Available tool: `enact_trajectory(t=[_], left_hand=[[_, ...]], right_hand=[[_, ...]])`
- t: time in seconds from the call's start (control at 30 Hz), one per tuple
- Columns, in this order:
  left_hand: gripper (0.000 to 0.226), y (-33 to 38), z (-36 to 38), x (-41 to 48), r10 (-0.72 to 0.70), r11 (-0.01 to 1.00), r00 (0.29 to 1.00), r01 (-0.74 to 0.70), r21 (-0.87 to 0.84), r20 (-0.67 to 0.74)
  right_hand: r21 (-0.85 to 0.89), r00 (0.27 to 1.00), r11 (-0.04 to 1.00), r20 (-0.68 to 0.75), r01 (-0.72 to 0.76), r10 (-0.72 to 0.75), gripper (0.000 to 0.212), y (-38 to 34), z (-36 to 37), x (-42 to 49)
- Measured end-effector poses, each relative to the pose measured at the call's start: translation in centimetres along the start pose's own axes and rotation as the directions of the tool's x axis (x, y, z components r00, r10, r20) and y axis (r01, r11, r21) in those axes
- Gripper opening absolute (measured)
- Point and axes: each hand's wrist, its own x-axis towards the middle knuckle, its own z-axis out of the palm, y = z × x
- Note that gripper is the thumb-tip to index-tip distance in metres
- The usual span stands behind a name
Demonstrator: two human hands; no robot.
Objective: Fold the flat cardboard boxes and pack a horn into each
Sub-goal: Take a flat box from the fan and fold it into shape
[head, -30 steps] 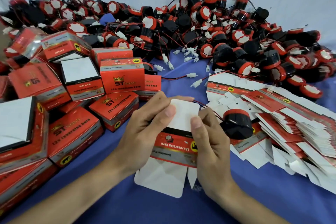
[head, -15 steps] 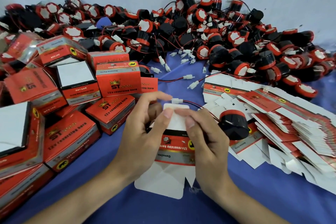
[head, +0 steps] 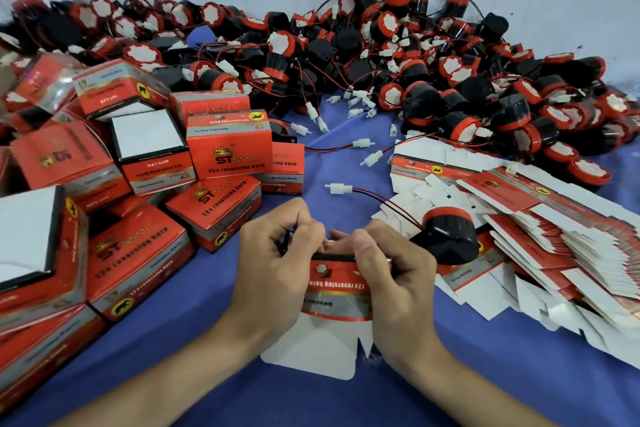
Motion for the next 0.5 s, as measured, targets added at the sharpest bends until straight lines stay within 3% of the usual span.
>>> enact_trajectory(t=[0.13, 0.23, 0.3, 0.37, 0.4, 0.43, 0.5], left_hand=[[0.047, 0.0, -0.1, 0.2, -0.042, 0.996, 0.997, 0.036, 0.083, 0.069], [0.041, 0.4, -0.9, 1.5, -0.126, 0.964, 0.971, 0.071, 0.257, 0.205], [0.048, 0.7, -2.3, 2.7, -0.273, 0.927, 0.884, 0.137, 0.349, 0.38], [0.051, 1.2, -3.7, 3.8, -0.422, 0.904, 0.677, 0.259, 0.341, 0.603], [0.046, 1.3, -4.4, 4.1, -0.43, 0.902, 0.598, 0.264, 0.341, 0.676], [0.042, 1.1, -4.4, 4.5, -0.402, 0.915, 0.568, 0.22, 0.338, 0.718], [0.061, 0.5, -4.0, 4.9, -0.318, 0.948, 0.636, 0.228, 0.223, 0.703]], right_hand=[[-0.006, 1.0, 1.0, 0.013, -0.02, 0.02, 0.043, 0.1, 0.0, 0.2], [-0.06, 0.996, 0.998, 0.091, 0.018, -0.012, 0.031, 0.1, -0.5, 0.9], [-0.113, 0.985, 0.992, 0.169, 0.059, -0.039, 0.027, 0.0, -0.9, 1.4], [-0.162, 0.97, 0.976, 0.215, 0.147, -0.11, 0.029, -0.2, -1.3, 2.1], [-0.185, 0.957, 0.959, 0.235, 0.217, -0.171, 0.029, -0.5, -1.3, 2.4], [-0.216, 0.935, 0.928, 0.254, 0.303, -0.246, 0.027, -0.9, -1.4, 2.9], [-0.331, 0.885, 0.826, 0.269, 0.456, -0.381, 0.03, -1.5, -2.1, 4.1]])
